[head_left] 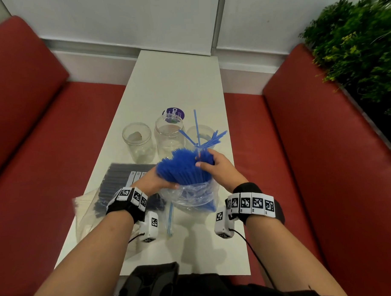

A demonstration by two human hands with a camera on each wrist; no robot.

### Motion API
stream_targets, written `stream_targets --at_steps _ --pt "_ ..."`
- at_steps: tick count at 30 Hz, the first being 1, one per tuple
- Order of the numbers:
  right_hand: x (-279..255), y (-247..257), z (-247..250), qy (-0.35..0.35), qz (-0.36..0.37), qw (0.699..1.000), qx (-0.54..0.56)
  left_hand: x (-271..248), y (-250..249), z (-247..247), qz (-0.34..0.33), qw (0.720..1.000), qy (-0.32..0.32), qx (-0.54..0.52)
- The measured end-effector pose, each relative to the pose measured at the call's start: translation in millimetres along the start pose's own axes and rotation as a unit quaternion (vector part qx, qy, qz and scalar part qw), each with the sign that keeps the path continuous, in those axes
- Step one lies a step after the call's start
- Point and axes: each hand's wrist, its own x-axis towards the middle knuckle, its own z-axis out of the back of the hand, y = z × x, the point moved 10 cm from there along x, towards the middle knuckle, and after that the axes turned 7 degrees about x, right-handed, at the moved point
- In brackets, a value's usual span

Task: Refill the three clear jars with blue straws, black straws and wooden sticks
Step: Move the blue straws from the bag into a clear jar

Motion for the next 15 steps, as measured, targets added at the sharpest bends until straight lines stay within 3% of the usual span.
stream_targets --at_steps 15 --pt "-1.1 -6.9 3.6 -0.081 0.009 0.992 -0.094 6.8 12.1 3.5 0.024 0.999 0.008 0.023"
